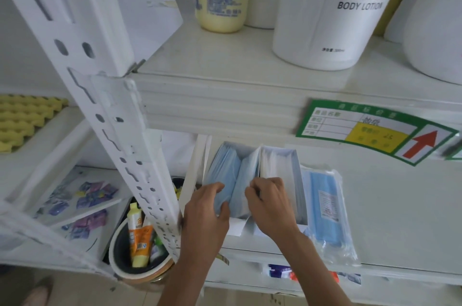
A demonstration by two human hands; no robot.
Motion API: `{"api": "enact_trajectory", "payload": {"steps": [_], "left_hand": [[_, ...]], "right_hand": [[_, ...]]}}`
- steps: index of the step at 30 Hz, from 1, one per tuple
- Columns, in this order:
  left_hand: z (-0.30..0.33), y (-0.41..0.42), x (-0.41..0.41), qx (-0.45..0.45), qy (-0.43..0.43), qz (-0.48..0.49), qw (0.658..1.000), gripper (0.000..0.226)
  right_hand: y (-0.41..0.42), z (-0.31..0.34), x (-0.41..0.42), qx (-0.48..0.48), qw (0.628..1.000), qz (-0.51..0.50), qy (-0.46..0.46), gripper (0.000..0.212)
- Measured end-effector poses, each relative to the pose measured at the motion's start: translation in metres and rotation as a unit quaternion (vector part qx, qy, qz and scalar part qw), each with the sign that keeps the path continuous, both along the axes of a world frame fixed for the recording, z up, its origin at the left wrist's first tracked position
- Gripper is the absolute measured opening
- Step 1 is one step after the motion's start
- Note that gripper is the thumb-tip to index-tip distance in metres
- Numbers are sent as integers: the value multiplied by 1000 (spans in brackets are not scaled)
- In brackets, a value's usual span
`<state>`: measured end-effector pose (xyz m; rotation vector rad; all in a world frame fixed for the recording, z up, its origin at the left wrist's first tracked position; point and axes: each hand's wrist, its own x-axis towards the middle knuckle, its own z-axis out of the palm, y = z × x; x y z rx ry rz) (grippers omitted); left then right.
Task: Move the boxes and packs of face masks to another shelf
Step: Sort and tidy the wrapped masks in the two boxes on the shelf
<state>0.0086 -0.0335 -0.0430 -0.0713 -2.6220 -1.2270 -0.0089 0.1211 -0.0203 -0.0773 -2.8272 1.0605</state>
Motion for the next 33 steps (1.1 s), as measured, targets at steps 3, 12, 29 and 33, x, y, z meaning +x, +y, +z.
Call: {"api": "enact_trajectory", "payload": {"steps": [3, 12, 29, 33], "left_hand": [[-2, 1, 0, 1, 5, 3, 1000, 36], [-5, 1, 3, -4, 53, -14, 998, 28], [0, 48, 14, -101, 177, -214, 955, 36], [4, 70, 15, -205, 121, -230, 944, 30]], "right_hand": [[0, 2, 2, -17, 1000, -7, 17, 44], [9, 11, 4, -191, 981, 13, -10, 34], [124, 50, 42, -120, 956, -216, 161, 29], [106, 52, 38, -98, 975, -154, 127, 30]]}}
